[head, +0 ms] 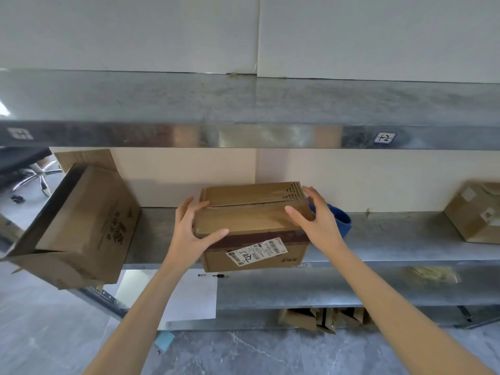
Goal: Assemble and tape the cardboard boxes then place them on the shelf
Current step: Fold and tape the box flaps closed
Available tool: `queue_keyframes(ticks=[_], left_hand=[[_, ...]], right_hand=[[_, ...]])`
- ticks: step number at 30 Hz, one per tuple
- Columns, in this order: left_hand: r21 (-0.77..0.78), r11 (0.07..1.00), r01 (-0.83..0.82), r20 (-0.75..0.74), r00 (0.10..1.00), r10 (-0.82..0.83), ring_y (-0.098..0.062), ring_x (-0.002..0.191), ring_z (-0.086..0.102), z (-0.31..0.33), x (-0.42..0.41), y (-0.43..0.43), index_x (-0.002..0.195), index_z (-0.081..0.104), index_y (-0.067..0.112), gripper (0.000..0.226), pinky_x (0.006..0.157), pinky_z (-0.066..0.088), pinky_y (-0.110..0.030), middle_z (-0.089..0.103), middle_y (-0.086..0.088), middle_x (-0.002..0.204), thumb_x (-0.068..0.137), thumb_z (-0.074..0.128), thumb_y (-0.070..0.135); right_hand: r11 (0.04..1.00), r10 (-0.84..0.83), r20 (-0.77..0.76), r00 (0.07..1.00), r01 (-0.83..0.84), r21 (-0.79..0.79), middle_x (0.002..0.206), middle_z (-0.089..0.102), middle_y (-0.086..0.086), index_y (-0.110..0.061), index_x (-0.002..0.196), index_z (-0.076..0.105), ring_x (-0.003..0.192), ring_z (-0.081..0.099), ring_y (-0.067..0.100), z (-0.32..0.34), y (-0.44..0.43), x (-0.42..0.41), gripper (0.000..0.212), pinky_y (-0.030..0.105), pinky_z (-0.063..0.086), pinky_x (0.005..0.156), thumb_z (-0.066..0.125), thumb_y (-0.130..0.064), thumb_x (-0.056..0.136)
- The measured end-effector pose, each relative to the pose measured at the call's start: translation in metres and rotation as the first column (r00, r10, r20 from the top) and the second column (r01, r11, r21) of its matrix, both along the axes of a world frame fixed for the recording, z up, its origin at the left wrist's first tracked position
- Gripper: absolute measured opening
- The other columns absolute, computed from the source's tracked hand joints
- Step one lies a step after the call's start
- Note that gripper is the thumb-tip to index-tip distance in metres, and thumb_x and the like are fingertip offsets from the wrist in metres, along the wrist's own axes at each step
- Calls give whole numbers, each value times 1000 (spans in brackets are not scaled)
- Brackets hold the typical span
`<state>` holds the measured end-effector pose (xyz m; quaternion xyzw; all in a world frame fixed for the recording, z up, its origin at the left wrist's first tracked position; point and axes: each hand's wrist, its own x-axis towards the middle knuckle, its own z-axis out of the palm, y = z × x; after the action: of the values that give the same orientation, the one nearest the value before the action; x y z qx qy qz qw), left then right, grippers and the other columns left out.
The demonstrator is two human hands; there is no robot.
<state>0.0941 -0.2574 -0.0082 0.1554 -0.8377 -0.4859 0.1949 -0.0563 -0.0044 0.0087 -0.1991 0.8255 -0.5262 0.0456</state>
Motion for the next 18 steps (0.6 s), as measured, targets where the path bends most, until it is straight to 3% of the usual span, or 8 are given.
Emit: queue_keyframes(ticks=[2, 5, 7, 8, 11, 18], left_hand=[[31, 999, 10, -3, 1000, -10, 15, 124, 34, -4, 6, 4, 135, 45, 37, 80, 100, 39, -12, 28, 7, 147, 65, 83, 44], [-27, 999, -26, -31, 999, 26, 14, 119, 39, -9, 7, 9, 137, 46, 29, 81, 87, 36, 3, 38, 2, 141, 68, 90, 23], [-42, 997, -59, -51, 997, 57, 7, 115, 43, -9, 5, 10, 136, 49, 25, 80, 96, 38, -6, 42, 1, 139, 68, 90, 18], [-42, 997, -69, -57, 996, 66, 2, 115, 44, -8, 6, 10, 135, 49, 26, 79, 102, 41, -18, 43, 1, 138, 68, 90, 17], [-37, 997, -72, -70, 995, 70, -9, 120, 44, -2, 5, 9, 135, 48, 29, 78, 104, 46, -41, 45, 2, 137, 69, 89, 20], [-65, 996, -68, -120, 991, 59, -12, 123, 46, 11, 1, 16, 131, 49, 36, 79, 104, 46, -46, 47, 3, 134, 66, 91, 20]], right_hand=[[999, 52, 79, 996, -50, -21, 144, 48, -11, -27, 147, 37, 135, 41, 6, -1, 6, 3, 91, 39, 36, 115, 70, -62, 70], [995, 84, 64, 994, -88, 52, 150, 40, -13, -31, 151, 29, 134, 34, 0, -6, 11, 8, 105, 27, 31, 112, 76, -60, 63], [991, 123, 65, 990, -126, 54, 150, 36, -17, -37, 151, 25, 133, 31, -3, -5, 12, 9, 108, 25, 29, 110, 83, -54, 62], [986, 155, 69, 986, -159, 56, 151, 35, -18, -39, 151, 23, 134, 31, -2, -4, 13, 8, 109, 26, 28, 111, 86, -49, 62], [982, 178, 40, 983, -180, 56, 149, 36, -18, -42, 147, 27, 137, 32, 2, -1, 18, 5, 107, 31, 29, 115, 92, -36, 62], [982, 122, -101, 987, -106, 154, 144, 46, -10, -40, 139, 41, 132, 40, 11, 5, 21, 10, 96, 40, 39, 110, 92, -40, 57]])
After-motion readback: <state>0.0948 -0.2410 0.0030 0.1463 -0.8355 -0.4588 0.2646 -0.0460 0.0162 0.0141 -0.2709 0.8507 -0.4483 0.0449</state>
